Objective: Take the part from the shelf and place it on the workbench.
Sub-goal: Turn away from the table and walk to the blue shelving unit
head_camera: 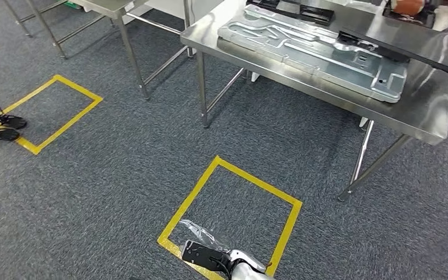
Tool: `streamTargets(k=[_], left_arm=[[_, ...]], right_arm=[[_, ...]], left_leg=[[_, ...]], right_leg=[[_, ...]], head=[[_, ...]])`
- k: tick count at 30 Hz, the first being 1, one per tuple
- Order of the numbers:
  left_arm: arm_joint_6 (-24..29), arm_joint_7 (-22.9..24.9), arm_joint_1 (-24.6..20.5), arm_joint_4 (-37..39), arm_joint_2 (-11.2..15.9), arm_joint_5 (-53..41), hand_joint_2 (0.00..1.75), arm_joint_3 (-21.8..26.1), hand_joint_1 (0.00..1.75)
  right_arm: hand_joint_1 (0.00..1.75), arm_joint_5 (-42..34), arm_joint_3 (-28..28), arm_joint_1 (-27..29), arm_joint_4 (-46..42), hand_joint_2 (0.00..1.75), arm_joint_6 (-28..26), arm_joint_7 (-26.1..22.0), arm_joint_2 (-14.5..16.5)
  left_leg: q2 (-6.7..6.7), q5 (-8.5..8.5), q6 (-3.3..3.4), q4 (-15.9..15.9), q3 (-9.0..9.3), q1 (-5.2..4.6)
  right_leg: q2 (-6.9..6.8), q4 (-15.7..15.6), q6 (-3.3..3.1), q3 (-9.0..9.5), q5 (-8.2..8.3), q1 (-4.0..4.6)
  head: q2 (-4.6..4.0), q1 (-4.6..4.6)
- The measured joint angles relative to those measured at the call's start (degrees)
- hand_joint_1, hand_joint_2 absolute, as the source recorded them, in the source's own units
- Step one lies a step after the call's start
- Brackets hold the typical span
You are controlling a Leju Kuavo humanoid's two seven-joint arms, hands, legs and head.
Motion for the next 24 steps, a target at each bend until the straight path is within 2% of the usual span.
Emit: streamTargets(k=[1, 2, 3, 4, 6, 7, 8, 9, 10, 11, 13, 14, 15, 16, 17, 18, 19, 20, 21, 22, 23, 24], left_arm=[[0.1, 0.0, 0.1, 0.0, 0.0, 0.0, 0.0, 0.0, 0.0], [0.1, 0.0, 0.3, 0.0, 0.0, 0.0, 0.0, 0.0, 0.0], [0.2, 0.0, 0.5, 0.0, 0.0, -0.1, 0.0, 0.0, 0.0], [0.3, 0.0, 0.7, 0.0, 0.0, -0.2, 0.0, 0.0, 0.0], [0.4, 0.0, 0.8, 0.0, -0.2, -0.3, 0.0, 0.0, 0.0], [0.4, 0.0, 0.8, 0.1, -0.3, -0.4, 0.0, 0.0, 0.0], [0.4, 0.0, 0.8, 0.1, -0.5, -0.5, 0.0, 0.0, 0.0], [0.4, 0.0, 0.8, 0.1, -0.5, -0.6, 0.0, 0.0, 0.0], [0.4, 0.1, 0.9, 0.1, -0.4, -0.7, 0.0, 0.0, 0.0], [0.3, 0.1, 1.1, 0.1, -0.4, -0.8, 0.0, 0.0, 0.0], [0.3, 0.2, 1.0, 0.2, -0.2, -0.9, 0.0, 0.0, 0.0], [0.3, 0.2, 0.9, 0.2, -0.2, -0.9, 0.0, 0.0, 0.0], [0.3, 0.1, 0.8, 0.2, -0.2, -0.9, 0.0, 0.0, 0.0], [0.3, 0.1, 0.8, 0.2, -0.2, -0.9, 0.0, 0.0, 0.0], [0.2, 0.1, 0.9, 0.2, -0.2, -0.9, 0.0, 0.0, 0.0], [0.2, 0.0, 1.0, 0.2, -0.1, -0.9, 0.0, 0.1, 0.0], [0.2, 0.0, 1.2, 0.2, 0.0, -0.9, 0.0, 0.1, 0.0], [0.2, -0.1, 1.2, 0.2, 0.0, -0.9, 0.0, 0.1, 0.0], [0.1, -0.1, 1.2, 0.2, 0.0, -0.9, 0.0, 0.1, 0.0], [0.1, -0.2, 1.1, 0.2, 0.0, -0.9, 0.0, 0.1, 0.0], [0.1, -0.2, 1.1, 0.2, -0.1, -0.9, 0.0, 0.1, 0.0], [0.0, -0.2, 1.1, 0.2, -0.1, -0.9, 0.0, 0.1, 0.0]], right_arm=[[0.0, 0.0, 0.0, 0.3, 0.0, 0.0, 0.0, 0.0, -0.1], [0.0, 0.0, 0.0, 0.5, 0.0, 0.0, 0.0, 0.1, -0.2], [0.0, 0.0, 0.0, 0.7, 0.0, 0.0, 0.0, 0.1, -0.2], [0.0, 0.1, 0.0, 0.7, 0.0, 0.0, 0.1, 0.1, -0.2], [0.0, 0.1, 0.0, 0.7, -0.1, 0.0, 0.2, 0.1, -0.3], [0.0, 0.1, 0.0, 0.7, -0.1, 0.0, 0.3, 0.1, -0.4], [0.0, 0.1, 0.0, 0.7, -0.1, 0.0, 0.3, 0.1, -0.5], [0.0, 0.1, 0.0, 0.7, -0.1, 0.0, 0.4, 0.1, -0.5], [0.0, 0.1, 0.0, 0.7, -0.1, 0.0, 0.4, 0.1, -0.4], [0.0, 0.1, 0.0, 0.7, -0.2, 0.0, 0.5, 0.0, -0.3], [0.0, 0.1, 0.0, 0.7, -0.3, 0.0, 0.5, -0.2, -0.1], [0.0, 0.1, 0.0, 0.7, -0.3, 0.0, 0.5, -0.3, -0.2], [0.0, 0.1, 0.0, 0.7, -0.3, 0.0, 0.5, -0.3, -0.2], [0.0, 0.1, 0.0, 0.8, -0.2, 0.0, 0.5, -0.3, -0.2], [0.0, 0.1, 0.0, 0.8, -0.2, 0.0, 0.5, -0.3, -0.2], [0.0, 0.1, 0.0, 0.8, -0.2, 0.0, 0.5, -0.3, -0.2], [0.0, 0.1, 0.0, 0.7, -0.2, 0.0, 0.5, -0.3, -0.2], [0.0, 0.1, 0.0, 0.7, -0.2, 0.0, 0.5, -0.3, -0.2], [0.0, 0.1, 0.0, 0.7, -0.2, 0.0, 0.5, -0.3, -0.2], [0.0, 0.1, 0.0, 0.7, -0.3, 0.0, 0.5, -0.3, -0.2], [0.0, 0.1, 0.0, 0.6, -0.3, 0.0, 0.4, -0.3, -0.2], [0.0, 0.1, 0.0, 0.6, -0.3, 0.0, 0.4, -0.3, -0.2]], left_leg=[[-0.9, -0.04, 0.25, 0.0, 0.02, -0.23], [-1.81, -0.08, 0.39, 0.0, 0.08, -0.49], [-2.73, -0.11, 0.51, 0.0, 0.18, -0.8], [-3.64, -0.13, 0.61, 0.0, 0.31, -1.09], [-5.31, -0.19, 0.71, 0.0, 0.44, -1.37], [-6.04, -0.2, 0.63, 0.0, 0.38, -1.32], [-6.7, -0.21, 0.47, 0.0, 0.27, -1.17], [-7.39, -0.18, 0.21, -0.1, 0.2, -1.11], [-7.66, -0.15, 0.01, -0.3, 0.29, -1.07], [-6.83, -0.34, -0.25, -0.2, 0.35, -1.17], [-3.44, -2.05, -0.96, 2.7, -0.87, -1.21], [-1.58, -3.5, -1.52, 5.7, -2.5, -0.88], [-0.62, -4.9, -2.1, 9.2, -4.48, -0.38], [-0.07, -5.69, -2.72, 12.1, -6.18, 0.19], [0.3, -5.54, -3.38, 13.3, -7.08, 0.78], [0.66, -4.37, -4.05, 12.4, -6.84, 1.34], [1.26, -2.4, -4.75, 9.5, -5.48, 1.87], [2.55, -0.52, -5.49, 5.5, -3.58, 2.29], [3.55, 0.81, -5.76, 2.2, -1.95, 2.46], [4.23, 1.41, -5.53, 0.2, -0.9, 2.48], [4.5, 1.32, -5.03, -0.6, -0.58, 2.36], [3.84, 1.08, -4.19, -0.3, -0.7, 2.12]], right_leg=[[0.42, 2.9, -0.26, -1.89, -0.6, 0.25], [0.65, 3.9, -0.6, -2.91, -0.06, 0.53], [0.91, 2.7, -1.1, -2.9, 1.57, 0.83], [1.51, -0.4, -1.81, -1.88, 3.98, 1.16], [4.42, -8.0, -3.62, 0.98, 7.94, 1.77], [5.49, -10.4, -4.21, 1.98, 8.87, 1.99], [6.02, -11.5, -4.56, 2.47, 9.04, 2.18], [5.49, -12.1, -4.58, 2.78, 9.06, 2.25], [4.73, -12.7, -4.47, 3.25, 9.23, 2.13], [4.03, -13.5, -4.43, 3.9, 9.4, 1.9], [2.32, -15.1, -4.23, 5.3, 9.69, 1.26], [1.34, -15.4, -4.17, 5.75, 9.56, 1.09], [0.34, -15.5, -4.01, 6.01, 9.38, 0.93], [-0.64, -15.5, -3.74, 6.18, 9.13, 0.72], [-1.55, -15.5, -3.4, 6.36, 8.84, 0.4], [-2.37, -15.4, -2.97, 6.56, 8.54, 0.01], [-3.16, -15.1, -2.44, 6.81, 8.16, -0.46], [-3.89, -14.8, -1.79, 7.04, 7.68, -0.78], [-4.52, -14.3, -1.08, 7.2, 7.15, -0.93], [-5.02, -14.1, -0.43, 7.37, 6.69, -0.93], [-5.45, -13.9, 0.09, 7.57, 6.37, -0.82], [-5.85, -14.0, 0.49, 7.84, 6.22, -0.8]], head=[[0.0, -0.01], [0.0, -0.01], [0.0, -0.01], [0.0, -0.02], [0.0, -0.05], [0.0, -0.08], [0.0, -0.11], [0.0, -0.14], [0.0, -0.14], [0.0, -0.15], [0.0, -0.16], [0.0, -0.16], [0.0, -0.16], [0.0, -0.15], [0.0, -0.16], [0.0, -0.16], [0.0, -0.16], [0.0, -0.17], [0.0, -0.16], [0.0, -0.13], [0.0, -0.09], [0.0, -0.05]])
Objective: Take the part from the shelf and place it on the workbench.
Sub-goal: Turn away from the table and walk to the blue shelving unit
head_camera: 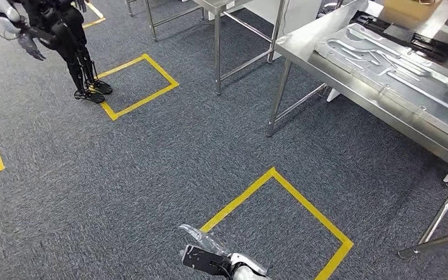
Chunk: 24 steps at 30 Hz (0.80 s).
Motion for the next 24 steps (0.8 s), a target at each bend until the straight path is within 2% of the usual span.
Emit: streamTargets(k=[1, 2, 3, 4, 5, 6, 7, 8, 9, 10, 11, 12, 13, 14, 15, 16, 17, 18, 19, 20, 21, 22, 23, 24], left_arm=[[0.0, 0.0, 0.1, 0.0, 0.1, 0.0, 0.0, 0.0, 0.0], [0.0, -0.1, 0.2, 0.0, 0.2, 0.0, 0.0, 0.0, 0.0], [0.0, -0.1, 0.2, 0.0, 0.3, 0.0, 0.0, 0.0, 0.0], [0.1, -0.2, 0.2, 0.0, 0.3, 0.1, 0.0, 0.1, 0.0], [0.1, -0.3, 0.1, 0.0, 0.3, 0.1, 0.0, 0.1, 0.0], [0.1, -0.3, 0.1, 0.0, 0.3, 0.1, 0.0, 0.1, 0.0], [0.2, -0.4, 0.1, 0.0, 0.3, 0.1, 0.0, 0.2, 0.0], [0.2, -0.5, 0.1, 0.0, 0.3, 0.2, 0.0, 0.3, 0.0], [0.3, -0.5, 0.2, 0.0, 0.3, 0.1, 0.0, 0.3, 0.0], [0.3, -0.5, 0.2, 0.0, 0.3, 0.1, 0.0, 0.4, 0.0], [0.3, -0.5, 0.2, 0.0, 0.3, 0.1, 0.0, 0.4, 0.0], [0.3, -0.4, 0.2, 0.0, 0.1, 0.1, 0.0, 0.4, 0.0], [0.4, -0.4, 0.1, 0.1, 0.2, 0.1, 0.0, 0.4, 0.0], [0.4, -0.3, 0.0, 0.1, 0.0, 0.0, 0.0, 0.4, 0.0], [0.4, -0.3, -0.1, 0.1, 0.0, 0.0, 0.0, 0.5, 0.0], [0.4, -0.2, -0.1, 0.1, 0.0, 0.0, 0.0, 0.5, 0.0], [0.4, -0.2, 0.0, 0.1, 0.0, 0.0, 0.0, 0.5, 0.0], [0.4, -0.1, 0.1, 0.1, 0.1, -0.1, 0.0, 0.5, 0.0], [0.4, -0.1, 0.1, 0.1, 0.1, -0.1, 0.0, 0.5, 0.0], [0.4, -0.1, 0.0, 0.1, 0.1, -0.1, 0.0, 0.5, 0.0], [0.4, -0.1, -0.2, 0.1, 0.2, -0.1, 0.0, 0.5, 0.0], [0.4, -0.1, -0.3, 0.1, 0.2, -0.1, 0.0, 0.5, 0.0], [0.5, -0.1, -0.4, 0.1, 0.2, -0.1, 0.0, 0.5, 0.0], [0.5, -0.1, -0.3, 0.1, 0.3, 0.0, 0.0, 0.5, 0.0]], right_arm=[[0.0, 0.0, 0.0, 0.0, 0.0, 0.0, 0.0, 0.0, 0.1], [0.0, 0.0, 0.0, -0.1, -0.1, 0.0, 0.0, 0.0, 0.2], [0.0, 0.0, 0.0, -0.1, -0.1, 0.0, 0.0, 0.0, 0.2], [0.0, 0.0, 0.0, -0.2, -0.2, 0.0, 0.0, 0.0, 0.3], [0.0, 0.0, 0.0, -0.2, -0.2, 0.0, 0.0, 0.0, 0.2], [0.0, 0.0, 0.0, -0.2, -0.2, 0.0, 0.0, 0.0, 0.2], [0.0, 0.0, 0.0, -0.2, -0.2, 0.0, 0.0, 0.0, 0.1], [0.0, 0.1, 0.0, -0.2, -0.2, 0.0, 0.0, 0.0, 0.1], [0.0, 0.1, 0.0, -0.2, -0.2, 0.0, -0.1, 0.0, 0.1], [0.0, 0.1, 0.0, -0.2, -0.2, 0.0, -0.1, 0.0, 0.1], [0.0, 0.1, 0.0, -0.2, -0.2, 0.0, -0.2, -0.1, 0.1], [0.0, 0.1, 0.0, -0.2, -0.2, 0.0, -0.3, -0.1, 0.0], [0.0, 0.1, 0.0, -0.2, -0.2, 0.0, -0.4, -0.2, 0.0], [0.0, 0.1, 0.0, -0.2, -0.1, 0.0, -0.5, -0.3, 0.0], [0.0, 0.1, 0.0, -0.2, -0.1, 0.0, -0.6, -0.3, -0.1], [0.0, 0.1, 0.0, -0.2, -0.1, 0.0, -0.7, -0.4, 0.0], [0.0, 0.1, 0.0, -0.2, -0.2, 0.0, -0.8, -0.4, 0.1], [0.0, 0.1, 0.0, -0.2, -0.2, 0.0, -0.8, -0.5, 0.2], [0.0, 0.1, 0.0, -0.3, -0.2, 0.0, -0.8, -0.5, 0.3], [0.0, 0.1, 0.0, -0.3, -0.2, 0.0, -0.8, -0.5, 0.3], [0.0, 0.0, 0.0, -0.2, -0.2, 0.0, -0.8, -0.5, 0.3], [0.0, 0.0, 0.0, -0.2, -0.2, 0.0, -0.8, -0.5, 0.3], [0.0, 0.0, 0.0, -0.2, -0.1, 0.0, -0.8, -0.5, 0.3], [0.0, 0.0, 0.0, -0.2, -0.1, 0.0, -0.8, -0.5, 0.3]], left_leg=[[-0.63, -0.18, 0.7, 0.1, -0.08, -0.11], [-1.23, -0.25, 1.18, 0.1, -0.06, -0.15], [-1.88, -0.27, 1.68, 0.1, 0.01, -0.22], [-2.55, -0.25, 2.12, 0.0, 0.11, -0.28], [-3.24, -0.25, 2.5, -0.1, 0.18, -0.41], [-3.96, -0.29, 2.81, -0.1, 0.2, -0.68], [-4.78, -0.35, 3.06, -0.1, 0.23, -1.0], [-5.65, -0.41, 3.25, -0.1, 0.3, -1.35], [-6.58, -0.48, 3.39, -0.1, 0.44, -1.73], [-7.55, -0.54, 3.51, -0.1, 0.63, -2.11], [-8.48, -0.6, 3.62, -0.1, 0.84, -2.43], [-9.29, -0.64, 3.64, -0.1, 0.95, -2.61], [-10.15, -0.67, 3.62, -0.1, 0.93, -2.62], [-10.9, -0.66, 3.46, -0.1, 0.78, -2.4], [-11.7, -0.62, 3.16, -0.2, 0.59, -2.1], [-12.61, -0.55, 2.81, -0.5, 0.45, -1.97], [-12.46, -0.55, 2.54, -0.5, 0.47, -1.91], [-11.23, -0.91, 2.27, -0.1, 0.35, -2.06], [-9.28, -1.76, 2.02, 1.3, -0.26, -2.24], [-6.85, -3.1, 1.78, 4.0, -1.44, -2.21], [-5.06, -4.71, 1.39, 7.4, -3.26, -2.08], [-4.16, -6.06, 1.0, 10.9, -5.16, -1.82], [-3.68, -6.62, 0.62, 13.2, -6.48, -1.55], [-3.37, -6.19, 0.29, 13.6, -6.79, -1.31]], right_leg=[[-0.4, -0.3, 0.33, 0.37, -0.09, -0.11], [-0.09, -0.2, 0.6, 0.65, -0.43, -0.34], [0.97, 0.6, 0.73, 0.42, -1.29, -0.52], [2.48, 2.8, 0.66, -0.56, -2.72, -0.57], [4.25, 6.4, 0.41, -2.36, -4.57, -0.42], [5.42, 10.7, 0.03, -4.74, -6.36, -0.12], [5.97, 14.6, -0.37, -7.1, -7.48, 0.25], [6.25, 16.9, -0.84, -8.85, -7.56, 0.64], [6.51, 17.1, -1.48, -9.6, -6.41, 1.05], [6.99, 15.0, -2.31, -9.28, -4.21, 1.5], [8.17, 11.2, -3.33, -8.14, -1.41, 1.97], [10.18, 7.5, -4.47, -6.89, 0.79, 2.3], [11.95, 4.5, -5.3, -5.89, 2.35, 2.51], [13.24, 2.7, -5.83, -5.31, 3.06, 2.75], [13.65, 2.1, -6.11, -5.12, 3.01, 2.9], [12.92, 1.4, -6.04, -4.81, 3.17, 2.95], [12.01, 0.7, -5.81, -4.26, 3.33, 2.9], [11.11, -0.1, -5.66, -3.58, 3.48, 2.69], [10.08, -0.9, -5.46, -2.89, 3.64, 2.44], [9.02, -1.4, -5.3, -2.36, 3.64, 2.35], [7.96, -1.5, -5.35, -2.07, 3.46, 2.34], [6.84, -1.5, -5.33, -1.93, 3.24, 2.34], [5.78, -1.4, -5.24, -1.84, 2.98, 2.31], [4.79, -1.3, -5.12, -1.76, 2.72, 2.26]], head=[[0.0, 0.03], [0.0, 0.04], [0.0, 0.04], [0.0, 0.04], [-0.01, 0.04], [-0.01, 0.04], [0.0, 0.04], [0.0, 0.04], [0.0, 0.04], [0.0, 0.04], [0.0, 0.04], [0.0, 0.01], [-0.01, 0.01], [-0.01, 0.0], [-0.01, 0.01], [-0.01, 0.05], [0.0, 0.06], [0.0, 0.06], [0.0, 0.04], [0.0, 0.02], [0.0, 0.01], [0.0, 0.02], [0.0, 0.02], [0.0, 0.02]])
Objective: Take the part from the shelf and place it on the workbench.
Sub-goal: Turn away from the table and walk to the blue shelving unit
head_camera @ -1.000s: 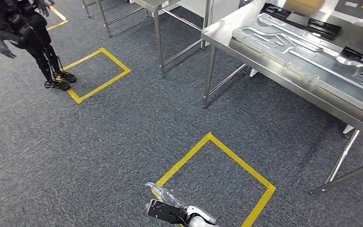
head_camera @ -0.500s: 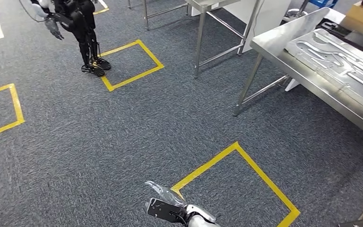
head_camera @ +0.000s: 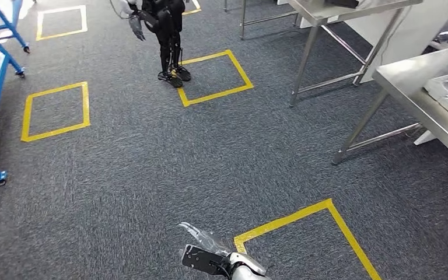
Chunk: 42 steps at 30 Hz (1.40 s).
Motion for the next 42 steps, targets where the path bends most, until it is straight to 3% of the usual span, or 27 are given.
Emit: streamTargets(k=[2, 4, 6, 8, 10, 12, 14, 15, 16, 17, 19, 21, 23, 24, 26, 28, 30, 31, 33, 35, 37, 39, 40, 42], left_arm=[[0.0, 0.1, 0.1, 0.0, 0.1, 0.0, 0.0, 0.0, 0.0], [0.1, 0.1, 0.1, 0.0, 0.3, 0.0, 0.0, 0.0, 0.0], [0.2, 0.1, 0.0, 0.0, 0.3, 0.0, 0.0, 0.0, 0.0], [0.3, 0.1, 0.1, 0.0, 0.4, 0.0, 0.0, 0.0, 0.0], [0.3, 0.1, 0.2, 0.0, 0.4, 0.0, 0.0, 0.1, 0.0], [0.4, 0.1, 0.1, 0.0, 0.4, 0.0, 0.0, 0.1, 0.0], [0.4, 0.1, 0.1, 0.0, 0.4, 0.0, 0.0, 0.1, 0.0], [0.5, 0.1, 0.1, 0.0, 0.4, 0.0, 0.0, 0.1, 0.0], [0.5, 0.1, 0.2, 0.0, 0.4, 0.0, 0.0, 0.2, 0.0], [0.5, 0.1, 0.2, 0.0, 0.4, 0.0, 0.0, 0.2, 0.0], [0.6, 0.1, 0.2, 0.0, 0.4, 0.0, 0.0, 0.3, 0.0], [0.6, 0.1, 0.2, 0.0, 0.4, 0.0, 0.0, 0.3, 0.0], [0.6, 0.1, 0.3, 0.0, 0.4, 0.0, 0.0, 0.4, 0.0], [0.6, 0.2, 0.4, 0.0, 0.4, 0.0, 0.0, 0.4, 0.0], [0.7, 0.3, 0.5, 0.0, 0.4, 0.0, 0.0, 0.4, 0.0], [0.7, 0.4, 0.3, 0.0, 0.4, 0.0, 0.0, 0.4, 0.0], [0.8, 0.5, 0.3, 0.0, 0.4, 0.0, 0.0, 0.4, 0.0], [0.8, 0.5, 0.3, 0.0, 0.4, 0.0, 0.0, 0.4, 0.0], [0.9, 0.6, 0.4, 0.0, 0.4, 0.0, 0.0, 0.5, 0.0], [0.9, 0.6, 0.3, 0.0, 0.4, 0.0, 0.0, 0.5, 0.0], [0.9, 0.5, 0.2, 0.0, 0.5, 0.0, 0.0, 0.5, 0.0], [0.9, 0.5, 0.3, 0.0, 0.5, 0.0, 0.0, 0.6, 0.0], [0.9, 0.5, 0.4, 0.0, 0.5, 0.0, 0.0, 0.6, 0.0], [0.9, 0.5, 0.2, 0.0, 0.5, 0.0, 0.0, 0.8, 0.0]], right_arm=[[0.0, 0.0, 0.0, 0.0, 0.0, 0.0, 0.0, 0.0, 0.0], [0.0, 0.0, 0.0, 0.0, 0.0, 0.0, 0.0, -0.1, 0.0], [0.0, 0.0, 0.0, -0.1, 0.0, 0.0, 0.0, -0.1, 0.0], [0.0, 0.0, 0.0, -0.1, 0.0, 0.0, 0.0, -0.2, 0.1], [0.0, 0.0, 0.0, -0.1, -0.1, 0.0, -0.1, -0.2, 0.1], [0.0, 0.0, 0.0, 0.0, 0.0, 0.0, -0.1, -0.3, 0.0], [0.0, 0.0, 0.0, 0.1, 0.1, 0.0, -0.1, -0.3, -0.2], [0.0, 0.0, 0.0, 0.2, 0.1, 0.0, -0.1, -0.3, -0.2], [0.0, 0.0, 0.0, 0.2, 0.1, 0.0, -0.1, -0.3, -0.3], [0.0, 0.0, 0.0, 0.2, 0.1, 0.0, -0.1, -0.3, -0.3], [0.0, -0.1, 0.0, 0.2, 0.1, 0.0, -0.1, -0.3, -0.3], [0.0, -0.1, 0.0, 0.3, 0.2, 0.0, -0.1, -0.3, -0.3], [0.0, -0.1, 0.0, 0.3, 0.2, 0.0, -0.1, -0.4, -0.2], [0.0, -0.1, 0.0, 0.3, 0.2, 0.0, -0.1, -0.4, -0.1], [0.0, -0.1, 0.0, 0.3, 0.1, 0.0, -0.1, -0.6, 0.0], [0.0, -0.2, 0.0, 0.3, 0.3, 0.0, 0.0, -1.0, 0.0], [0.0, -0.3, 0.0, 0.3, 0.5, 0.0, 0.0, -1.4, 0.0], [0.0, -0.3, 0.0, 0.3, 0.6, 0.0, 0.0, -1.6, 0.0], [0.0, -0.3, 0.0, 0.3, 0.7, 0.0, 0.0, -1.8, 0.0], [0.0, -0.3, 0.0, 0.3, 0.8, 0.0, 0.0, -1.9, -0.1], [0.0, -0.3, 0.0, 0.3, 0.8, 0.0, 0.0, -2.0, -0.1], [0.0, -0.3, 0.0, 0.2, 0.9, 0.0, 0.0, -2.1, 0.0], [0.0, -0.3, 0.0, 0.1, 0.9, 0.0, 0.0, -2.2, 0.0], [0.0, -0.3, 0.0, 0.1, 0.9, 0.0, 0.0, -2.3, -0.1]], left_leg=[[0.93, 3.3, -0.38, -5.3, 2.75, 0.28], [3.11, 5.86, 0.07, -12.2, 6.46, 0.08], [4.09, 6.24, 0.91, -14.6, 7.66, -0.26], [2.95, 6.38, 1.53, -14.6, 7.61, -0.24], [1.78, 6.6, 2.15, -15.0, 7.72, -0.03], [0.61, 6.75, 2.63, -15.1, 7.73, 0.1], [-0.81, 6.78, 2.79, -15.1, 7.63, 0.1], [-1.64, 6.79, 2.76, -15.0, 7.61, 0.11], [-2.47, 6.79, 2.68, -15.0, 7.61, 0.14], [-3.33, 6.76, 2.52, -14.9, 7.62, 0.19], [-4.9, 6.64, 1.92, -14.5, 7.46, 0.29], [-6.01, 6.67, 1.08, -14.2, 7.09, 0.3], [-6.82, 6.91, 0.18, -14.4, 6.78, 0.46], [-6.49, 6.85, -0.12, -14.3, 6.67, 0.56], [-3.88, 5.02, -0.43, -11.5, 5.35, 0.44], [-0.91, 1.1, -0.45, -4.1, 2.05, 0.26], [-0.11, -1.24, -0.41, 2.0, -0.53, 0.25], [0.06, -0.84, -0.27, 2.0, -0.26, 0.22], [1.17, 2.18, 0.39, -4.3, 3.56, -0.09], [3.68, 4.33, 1.43, -11.5, 7.66, -0.9], [4.52, 4.66, 2.1, -13.9, 8.74, -1.53], [3.11, 5.06, 2.46, -14.3, 8.72, -1.39], [2.48, 5.31, 2.66, -14.7, 8.86, -1.19], [1.18, 5.84, 3.12, -15.2, 9.11, -0.77]], right_leg=[[-1.68, 0.4, 0.37, 0.19, -0.6, -0.17], [-3.06, 1.1, 0.96, 0.35, -1.36, -0.04], [-4.05, 1.5, 1.58, 0.48, -1.9, 0.21], [-4.61, 1.6, 2.14, 0.67, -2.24, 0.14], [-2.61, 3.4, 2.76, 0.08, -3.76, -0.25], [0.5, 9.6, 3.16, -2.83, -7.24, -0.62], [1.58, 17.0, 3.35, -6.69, -9.89, -0.78], [1.7, 18.3, 3.42, -7.62, -9.66, -0.9], [1.78, 17.5, 3.47, -7.53, -8.38, -1.07], [2.11, 14.5, 3.48, -6.28, -6.22, -1.3], [4.33, 6.9, 3.5, -2.97, -2.65, -1.68], [5.9, 3.5, 3.24, -1.58, -1.55, -1.69], [5.19, 3.5, 2.51, -1.68, -1.36, -1.38], [4.64, 3.3, 2.06, -1.61, -1.21, -1.31], [3.22, 2.9, 1.13, -1.45, -0.98, -1.29], [1.51, 2.8, 0.57, -1.48, -1.03, -0.88], [-0.3, 2.8, 0.32, -1.55, -1.14, -0.38], [-1.15, 2.8, 0.24, -1.55, -1.18, -0.16], [-2.72, 2.8, 0.2, -1.39, -1.3, 0.18], [-4.0, 2.9, 0.46, -1.16, -1.53, 0.54], [-5.11, 2.9, 0.88, -0.99, -1.7, 0.66], [-5.67, 3.0, 1.4, -0.78, -1.91, 0.5], [-4.64, 3.5, 1.74, -0.9, -2.39, 0.36], [-0.97, 7.8, 2.43, -2.78, -5.02, -0.06]], head=[[0.0, 0.0], [0.0, 0.01], [0.0, 0.03], [0.0, 0.03], [0.0, 0.03], [0.0, 0.03], [0.0, 0.04], [0.0, 0.03], [0.0, 0.04], [0.0, 0.04], [0.0, 0.04], [0.0, 0.03], [0.0, 0.03], [0.0, 0.03], [0.0, 0.03], [0.0, 0.03], [0.0, 0.03], [0.0, 0.02], [0.0, 0.02], [0.0, 0.03], [0.0, 0.03], [0.0, 0.03], [0.0, 0.03], [0.0, 0.04]])
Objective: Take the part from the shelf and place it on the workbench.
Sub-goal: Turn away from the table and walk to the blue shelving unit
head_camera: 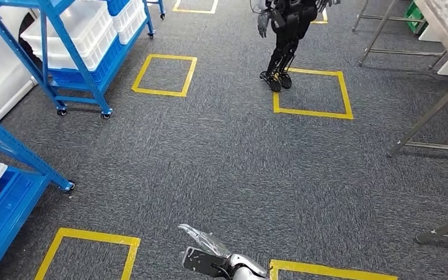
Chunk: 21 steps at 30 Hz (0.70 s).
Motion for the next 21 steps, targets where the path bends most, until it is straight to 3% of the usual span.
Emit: streamTargets(k=[1, 2, 3, 4, 6, 8, 10, 12, 14, 16, 18, 19, 20, 21], left_arm=[[0.0, 0.0, -0.1, 0.0, 0.0, 0.0, 0.0, 0.0, 0.0], [0.0, 0.0, -0.2, 0.0, 0.0, 0.0, 0.0, 0.1, 0.0], [0.0, 0.0, -0.3, 0.0, 0.0, -0.1, 0.0, 0.1, 0.0], [0.0, 0.0, -0.2, 0.0, 0.0, -0.1, 0.0, 0.1, 0.0], [0.0, 0.0, -0.2, 0.0, 0.0, -0.3, 0.0, 0.2, 0.0], [0.0, -0.1, -0.4, 0.0, 0.0, -0.4, 0.0, 0.2, 0.0], [0.0, -0.1, -0.4, 0.0, 0.0, -0.4, 0.0, 0.3, 0.0], [0.0, -0.1, -0.2, 0.0, 0.0, -0.4, 0.0, 0.4, 0.0], [0.0, -0.1, -0.2, 0.0, 0.0, -0.5, 0.0, 0.5, 0.0], [0.0, -0.1, -0.4, 0.0, 0.0, -0.6, 0.0, 0.5, 0.0], [-0.1, -0.1, -0.6, 0.0, 0.0, -0.7, 0.0, 0.5, 0.0], [-0.1, -0.1, -0.5, 0.0, 0.0, -0.8, 0.0, 0.6, 0.0], [-0.1, -0.1, -0.4, 0.0, 0.0, -0.9, 0.0, 0.6, 0.0], [-0.2, -0.1, -0.4, 0.0, 0.0, -0.9, 0.0, 0.6, 0.0]], right_arm=[[0.0, 0.0, 0.0, 0.1, 0.1, 0.0, 0.0, 0.0, -0.1], [0.0, 0.1, 0.0, 0.1, 0.2, 0.0, 0.0, 0.0, -0.2], [0.0, 0.1, 0.0, 0.2, 0.3, 0.0, 0.0, -0.1, -0.2], [0.0, 0.2, 0.0, 0.2, 0.4, 0.0, 0.0, -0.1, -0.2], [0.0, 0.3, 0.0, 0.2, 0.5, 0.0, 0.0, -0.1, -0.2], [0.0, 0.4, 0.0, 0.2, 0.5, 0.0, 0.0, -0.2, -0.2], [0.0, 0.5, 0.0, 0.1, 0.6, 0.0, 0.0, -0.2, -0.2], [0.0, 0.6, 0.0, 0.0, 0.6, 0.0, 0.0, -0.2, 0.0], [0.0, 0.7, 0.0, -0.3, 0.6, 0.0, 0.0, -0.3, 0.2], [0.0, 0.8, 0.0, -0.4, 0.7, 0.0, 0.0, -0.3, 0.3], [0.0, 1.0, 0.0, -0.4, 0.9, 0.0, -0.1, 0.1, 0.3], [0.0, 1.1, 0.0, -0.4, 0.9, 0.0, -0.1, 0.4, 0.3], [0.0, 1.3, 0.0, -0.5, 0.9, 0.0, -0.1, 0.7, 0.3], [0.0, 1.3, 0.0, -0.5, 0.9, 0.0, -0.1, 1.0, 0.3]], left_leg=[[-0.68, 0.11, 0.15, -0.1, -0.11, 0.01], [-1.4, 0.19, 0.24, 0.0, -0.24, 0.02], [-2.19, 0.22, 0.2, 0.0, -0.31, 0.03], [-3.01, 0.24, 0.13, 0.1, -0.33, 0.07], [-4.7, 0.14, -0.21, 0.4, -0.32, 0.23], [-6.23, -0.09, -0.83, 1.0, -0.62, 0.34], [-7.37, -0.09, -1.67, 1.3, -1.17, 0.46], [-8.16, 0.06, -2.52, 1.1, -1.51, 0.77], [-6.08, -1.0, -2.99, 2.8, -2.41, 0.79], [-2.72, -4.15, -3.2, 8.8, -5.31, 0.68], [-1.49, -6.89, -3.39, 15.7, -8.71, 0.74], [-1.26, -6.95, -3.4, 17.0, -9.3, 0.75], [-1.02, -5.96, -3.32, 16.1, -8.73, 0.73], [-0.49, -4.23, -3.12, 13.1, -7.07, 0.67]], right_leg=[[1.63, 3.6, 0.23, -1.8, -1.84, -0.21], [2.38, 7.4, 0.41, -3.72, -3.37, -0.39], [2.65, 10.0, 0.59, -5.14, -4.01, -0.56], [2.74, 10.8, 0.74, -5.69, -3.51, -0.75], [3.43, 5.8, 0.99, -3.64, 0.42, -1.22], [5.98, -1.0, 1.0, -0.6, 3.45, -1.7], [7.45, -3.6, 0.63, 0.4, 3.8, -1.66], [6.41, -4.0, -0.14, 0.52, 4.02, -1.43], [5.01, -4.6, -1.06, 0.9, 4.26, -1.42], [3.26, -4.9, -1.72, 1.13, 4.25, -1.13], [1.45, -4.9, -2.05, 1.13, 4.09, -0.68], [0.61, -4.9, -2.12, 1.14, 4.02, -0.5], [-0.16, -4.8, -2.15, 1.19, 3.93, -0.37], [-0.87, -4.8, -2.12, 1.3, 3.83, -0.25]], head=[[0.0, 0.0], [0.0, 0.01], [0.0, 0.01], [0.0, 0.01], [0.0, 0.01], [0.0, 0.01], [0.0, 0.01], [0.0, 0.01], [-0.01, 0.0], [-0.01, -0.02], [0.0, -0.01], [0.0, -0.01], [0.0, -0.01], [0.0, -0.02]])
